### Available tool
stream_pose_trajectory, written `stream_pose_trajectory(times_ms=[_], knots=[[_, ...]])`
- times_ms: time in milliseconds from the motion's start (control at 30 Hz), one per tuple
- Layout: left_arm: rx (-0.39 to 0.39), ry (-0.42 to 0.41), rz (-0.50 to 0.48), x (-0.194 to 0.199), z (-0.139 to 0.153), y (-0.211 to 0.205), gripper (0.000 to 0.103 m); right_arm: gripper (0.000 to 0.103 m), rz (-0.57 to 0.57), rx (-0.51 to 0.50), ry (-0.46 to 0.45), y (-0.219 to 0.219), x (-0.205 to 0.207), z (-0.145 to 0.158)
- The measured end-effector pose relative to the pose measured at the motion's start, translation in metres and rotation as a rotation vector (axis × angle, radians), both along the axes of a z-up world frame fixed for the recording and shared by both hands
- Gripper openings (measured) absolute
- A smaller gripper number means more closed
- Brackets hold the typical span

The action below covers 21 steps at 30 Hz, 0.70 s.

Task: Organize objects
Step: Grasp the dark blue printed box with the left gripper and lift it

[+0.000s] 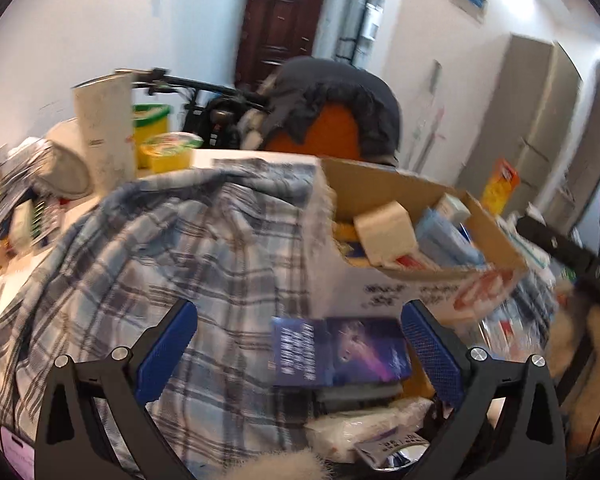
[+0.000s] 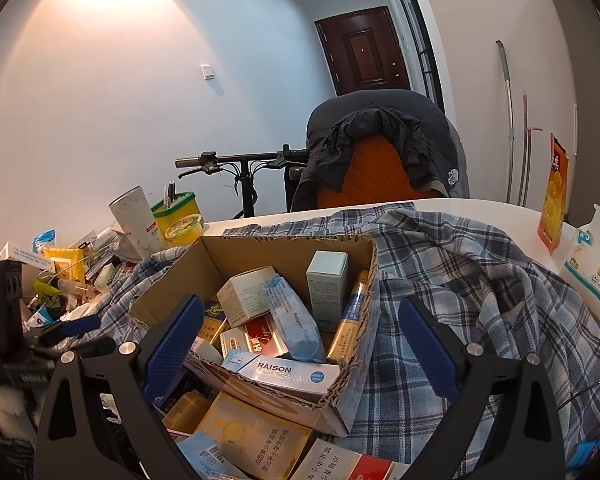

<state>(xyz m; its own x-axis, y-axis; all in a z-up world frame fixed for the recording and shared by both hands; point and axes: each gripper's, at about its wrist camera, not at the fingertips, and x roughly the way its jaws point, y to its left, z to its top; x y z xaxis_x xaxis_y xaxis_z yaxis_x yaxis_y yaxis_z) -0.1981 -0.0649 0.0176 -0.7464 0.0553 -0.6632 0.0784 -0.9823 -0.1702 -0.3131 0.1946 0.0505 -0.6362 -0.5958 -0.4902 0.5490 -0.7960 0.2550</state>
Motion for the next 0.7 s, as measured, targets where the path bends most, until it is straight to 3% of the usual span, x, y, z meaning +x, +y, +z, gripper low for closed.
stream_pose_trajectory(times_ms=[200, 300, 433, 700], knots=[[-0.129, -0.079, -0.137, -0.028, -0.007, 0.039, 0.103, 0.098, 0.018, 0.043, 0.005, -0.010, 0.003, -0.004], [-0.124, -0.142, -0.136, -0.039, -0.018, 0.040, 0.103, 0.098, 0.023, 0.052, 0.007, -0.012, 0.004, -0.004], [-0.063, -0.193, -0.124, -0.042, -0.026, 0.033, 0.103, 0.098, 0.023, 0.047, 0.008, -0.011, 0.004, -0.004], [-0.064, -0.271, -0.124, -0.054, -0.043, 0.033, 0.103, 0.098, 0.026, 0.058, 0.004, -0.014, 0.004, -0.005]])
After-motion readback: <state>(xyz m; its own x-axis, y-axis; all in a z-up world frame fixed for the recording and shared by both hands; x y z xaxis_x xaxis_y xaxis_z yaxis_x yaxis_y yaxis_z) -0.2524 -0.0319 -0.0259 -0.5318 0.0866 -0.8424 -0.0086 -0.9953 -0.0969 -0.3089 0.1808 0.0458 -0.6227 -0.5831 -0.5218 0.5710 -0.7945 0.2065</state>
